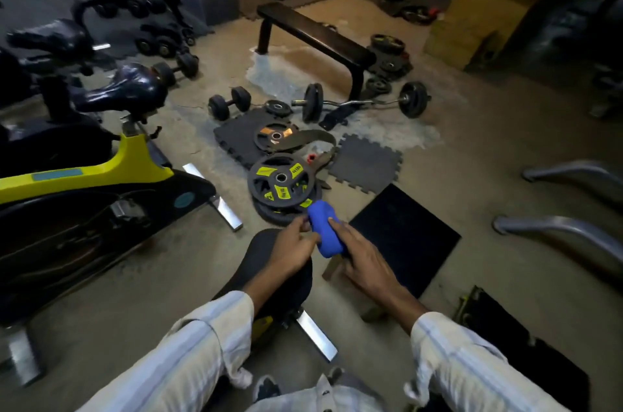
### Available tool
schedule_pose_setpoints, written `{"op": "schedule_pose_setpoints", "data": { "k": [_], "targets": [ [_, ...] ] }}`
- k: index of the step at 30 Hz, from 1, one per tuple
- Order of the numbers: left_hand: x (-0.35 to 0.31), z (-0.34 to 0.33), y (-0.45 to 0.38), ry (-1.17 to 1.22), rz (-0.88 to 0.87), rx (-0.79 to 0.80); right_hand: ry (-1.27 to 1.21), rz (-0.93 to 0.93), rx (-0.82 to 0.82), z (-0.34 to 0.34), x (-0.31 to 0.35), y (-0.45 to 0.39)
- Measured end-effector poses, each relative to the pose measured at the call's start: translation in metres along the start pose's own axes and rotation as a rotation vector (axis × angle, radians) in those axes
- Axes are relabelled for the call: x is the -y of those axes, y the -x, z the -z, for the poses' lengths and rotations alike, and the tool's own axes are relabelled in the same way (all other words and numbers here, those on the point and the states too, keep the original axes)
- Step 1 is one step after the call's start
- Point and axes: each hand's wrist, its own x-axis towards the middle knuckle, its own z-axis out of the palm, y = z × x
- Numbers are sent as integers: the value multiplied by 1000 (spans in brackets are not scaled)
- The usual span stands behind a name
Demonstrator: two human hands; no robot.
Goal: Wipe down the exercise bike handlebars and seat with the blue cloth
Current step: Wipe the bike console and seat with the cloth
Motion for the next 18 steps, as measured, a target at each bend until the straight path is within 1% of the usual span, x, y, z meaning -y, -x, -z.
{"op": "schedule_pose_setpoints", "data": {
  "k": [2, 3, 4, 5, 7, 9, 12, 18],
  "targets": [
    [5, -6, -2, -294, -229, 19, -6, -64, -20, 2, -21, 1],
    [7, -9, -4, -423, -309, 43, 4, -95, -21, 5, -30, 1],
    [5, -11, -4, -560, -352, 69, 25, -121, -19, 7, -37, 1],
    [4, -16, -9, -689, -352, 107, 45, -161, -19, 9, -47, 1],
    [3, -29, -20, -882, -303, 187, 70, -249, -16, 14, -67, 0],
    [2, -45, -33, -956, -303, 225, 102, -317, 7, 18, -88, -3],
    [-3, -71, -55, -1018, -326, 233, 149, -384, 64, 32, -121, -13],
    [-7, -127, -106, -1045, -282, 235, 234, -436, 139, 63, -200, -47]
  ]
}}
